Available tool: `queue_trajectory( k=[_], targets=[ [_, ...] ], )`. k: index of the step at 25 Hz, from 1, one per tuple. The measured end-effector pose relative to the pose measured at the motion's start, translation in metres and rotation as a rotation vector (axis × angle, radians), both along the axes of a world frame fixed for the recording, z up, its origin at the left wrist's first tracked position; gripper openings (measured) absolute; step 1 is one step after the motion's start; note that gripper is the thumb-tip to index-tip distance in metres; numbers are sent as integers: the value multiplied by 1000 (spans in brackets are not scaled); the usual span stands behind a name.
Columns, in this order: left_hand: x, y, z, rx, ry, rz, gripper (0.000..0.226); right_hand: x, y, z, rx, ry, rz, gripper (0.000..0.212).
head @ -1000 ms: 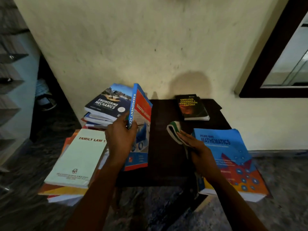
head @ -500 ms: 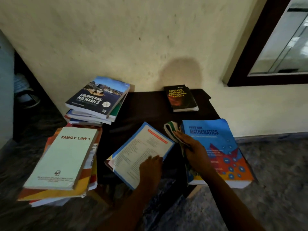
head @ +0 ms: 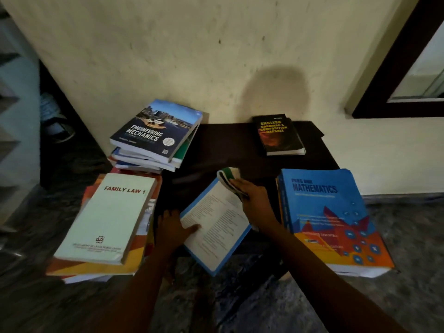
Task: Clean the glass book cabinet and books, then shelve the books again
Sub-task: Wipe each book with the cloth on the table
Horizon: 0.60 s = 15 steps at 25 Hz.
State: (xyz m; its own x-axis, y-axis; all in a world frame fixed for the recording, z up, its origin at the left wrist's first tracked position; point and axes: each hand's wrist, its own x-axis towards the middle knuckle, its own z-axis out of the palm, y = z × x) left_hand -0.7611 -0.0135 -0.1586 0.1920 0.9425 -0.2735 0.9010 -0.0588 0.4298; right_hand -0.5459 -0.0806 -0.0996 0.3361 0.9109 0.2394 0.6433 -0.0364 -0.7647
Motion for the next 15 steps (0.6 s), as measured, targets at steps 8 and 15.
queue_trajectory(
  k=[8, 15],
  targets=[
    [-6, -28, 13, -205, -343, 121, 67, 2, 26, -59, -391, -482, 28, 60],
    [-17, -48, 33, -779, -1137, 708, 55, -83, -36, -72, -221, -483, 296, 52]
  ],
)
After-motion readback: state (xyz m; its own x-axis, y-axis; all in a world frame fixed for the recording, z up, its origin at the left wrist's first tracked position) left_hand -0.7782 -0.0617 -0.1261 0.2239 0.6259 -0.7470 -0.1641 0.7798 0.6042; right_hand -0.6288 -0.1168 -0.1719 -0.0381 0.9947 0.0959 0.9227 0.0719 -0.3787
